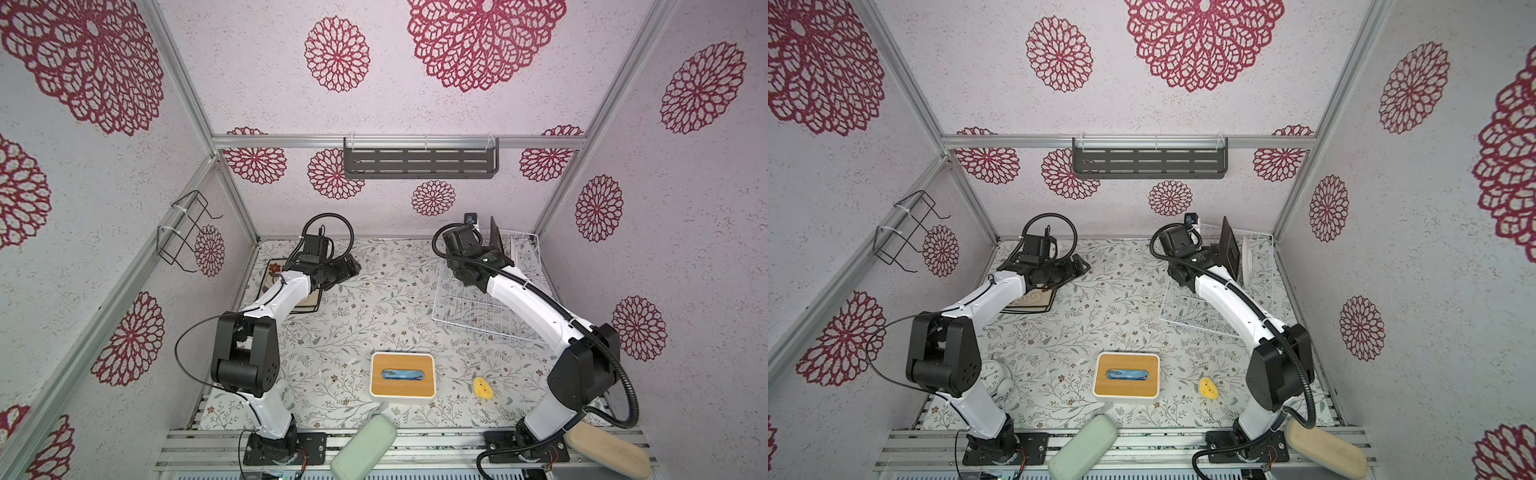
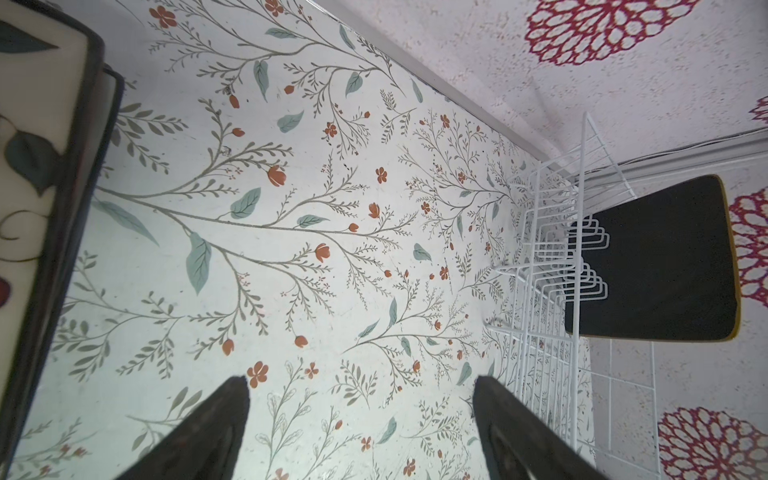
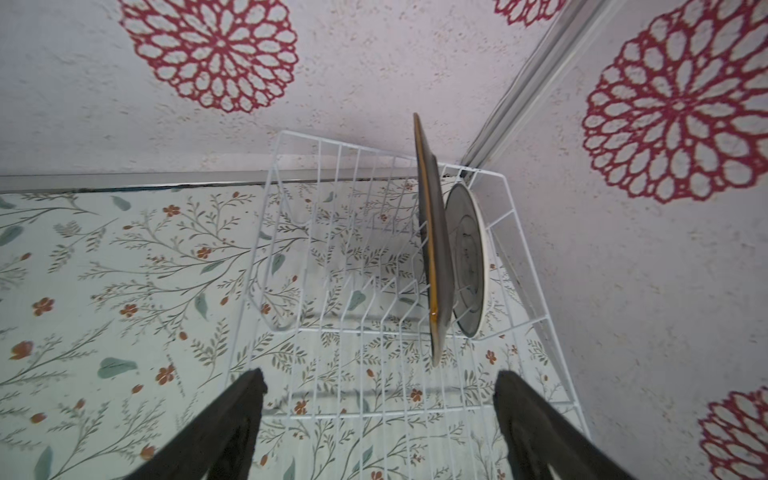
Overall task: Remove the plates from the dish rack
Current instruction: 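Move the right gripper to the dark plate in the rack while the left withdraws, then close the right gripper on the top edge of the dark square plate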
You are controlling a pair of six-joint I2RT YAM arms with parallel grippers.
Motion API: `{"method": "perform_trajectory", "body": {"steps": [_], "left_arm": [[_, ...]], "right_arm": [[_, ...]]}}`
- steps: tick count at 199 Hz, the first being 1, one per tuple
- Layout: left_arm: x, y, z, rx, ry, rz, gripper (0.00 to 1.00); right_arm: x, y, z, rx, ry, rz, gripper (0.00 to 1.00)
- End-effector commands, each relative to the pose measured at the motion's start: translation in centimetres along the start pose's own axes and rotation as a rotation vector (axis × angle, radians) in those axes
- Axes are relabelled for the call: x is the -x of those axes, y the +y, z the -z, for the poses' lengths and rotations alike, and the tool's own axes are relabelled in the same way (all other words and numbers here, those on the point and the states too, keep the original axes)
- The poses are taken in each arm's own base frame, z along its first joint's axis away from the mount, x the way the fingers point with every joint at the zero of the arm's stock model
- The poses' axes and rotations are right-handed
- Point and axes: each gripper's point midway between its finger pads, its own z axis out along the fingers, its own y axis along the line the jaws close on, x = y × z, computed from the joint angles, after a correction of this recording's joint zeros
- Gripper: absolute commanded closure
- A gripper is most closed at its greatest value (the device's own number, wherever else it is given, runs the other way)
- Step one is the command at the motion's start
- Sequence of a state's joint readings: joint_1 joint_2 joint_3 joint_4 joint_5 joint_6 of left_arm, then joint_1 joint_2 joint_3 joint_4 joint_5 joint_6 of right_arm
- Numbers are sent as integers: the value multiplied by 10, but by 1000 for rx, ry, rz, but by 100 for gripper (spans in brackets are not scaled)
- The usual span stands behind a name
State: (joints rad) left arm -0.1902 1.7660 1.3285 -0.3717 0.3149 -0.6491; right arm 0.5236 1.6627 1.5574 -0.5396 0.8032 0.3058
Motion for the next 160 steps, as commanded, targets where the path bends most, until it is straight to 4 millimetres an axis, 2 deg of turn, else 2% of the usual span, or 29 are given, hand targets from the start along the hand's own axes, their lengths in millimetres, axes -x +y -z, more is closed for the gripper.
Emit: {"method": "perform_trajectory", "body": {"steps": [1,54,77,137,160], "left_arm": [[0,-10,-7,-47,-5,-5,11],[-13,-3,-13,-19,24,16,11],[-16,2,-8,35,28,0,11],[-18,-1,-2,30,18,1,11],[-18,-2,-1,33,21,-3,11]], "right_arm": [[7,-23,-7,-129,-23,35,11],[8,-34,-25,-222,-21,46,18],[7,-40,-33,-246,-14,52,24],[5,-52,-60,-256,10,32,33],[3,-50,-69,-230,26,31,37]]}}
